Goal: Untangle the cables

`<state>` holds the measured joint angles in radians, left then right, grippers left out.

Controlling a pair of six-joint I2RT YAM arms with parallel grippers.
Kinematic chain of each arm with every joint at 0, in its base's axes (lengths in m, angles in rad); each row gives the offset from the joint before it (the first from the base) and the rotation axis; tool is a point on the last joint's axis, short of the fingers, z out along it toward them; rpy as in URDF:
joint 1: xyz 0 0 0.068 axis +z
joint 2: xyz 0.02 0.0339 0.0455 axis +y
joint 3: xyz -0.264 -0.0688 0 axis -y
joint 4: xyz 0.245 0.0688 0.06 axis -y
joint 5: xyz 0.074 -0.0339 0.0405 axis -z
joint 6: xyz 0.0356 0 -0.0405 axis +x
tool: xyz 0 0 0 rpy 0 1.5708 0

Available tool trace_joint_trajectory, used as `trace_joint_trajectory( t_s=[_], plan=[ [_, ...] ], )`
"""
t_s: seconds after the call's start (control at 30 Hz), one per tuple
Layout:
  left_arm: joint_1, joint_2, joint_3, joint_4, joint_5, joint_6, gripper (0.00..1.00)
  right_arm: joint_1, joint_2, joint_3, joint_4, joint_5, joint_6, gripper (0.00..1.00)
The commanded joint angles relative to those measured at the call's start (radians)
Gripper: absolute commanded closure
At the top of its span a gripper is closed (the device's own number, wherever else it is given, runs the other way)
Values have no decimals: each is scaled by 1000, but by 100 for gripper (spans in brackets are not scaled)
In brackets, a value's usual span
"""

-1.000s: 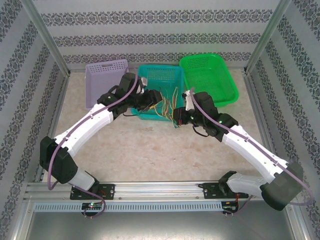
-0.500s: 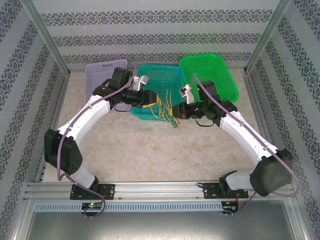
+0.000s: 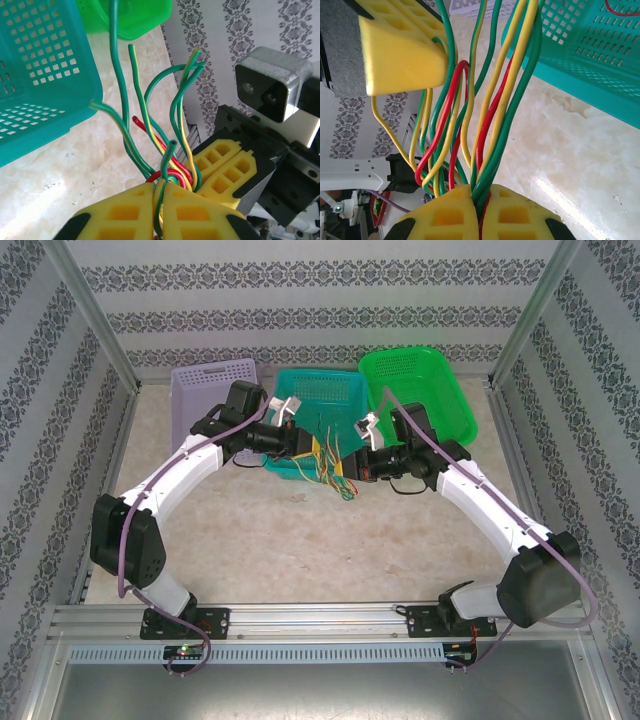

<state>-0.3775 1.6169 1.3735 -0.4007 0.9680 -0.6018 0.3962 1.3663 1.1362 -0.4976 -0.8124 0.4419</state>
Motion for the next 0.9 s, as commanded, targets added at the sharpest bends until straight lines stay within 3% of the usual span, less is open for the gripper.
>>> trace_joint_trajectory(
  t_s=[0.0,0.33,0.53,0.87],
  plan=[
    [6,-25,-11,40,-12,-12,99,-18,8,13,23,-1,14,100],
    [9,-130,-108,78,-198,-88,100,-48,-25,-37,47,108,80,100],
    [35,-212,-138,20,-384,-121,100,-62,-56,-56,-16,212,63,100],
    [89,-383,-287,80,-550,-257,100,-101,-159,-159,12,330,149,100]
  ],
)
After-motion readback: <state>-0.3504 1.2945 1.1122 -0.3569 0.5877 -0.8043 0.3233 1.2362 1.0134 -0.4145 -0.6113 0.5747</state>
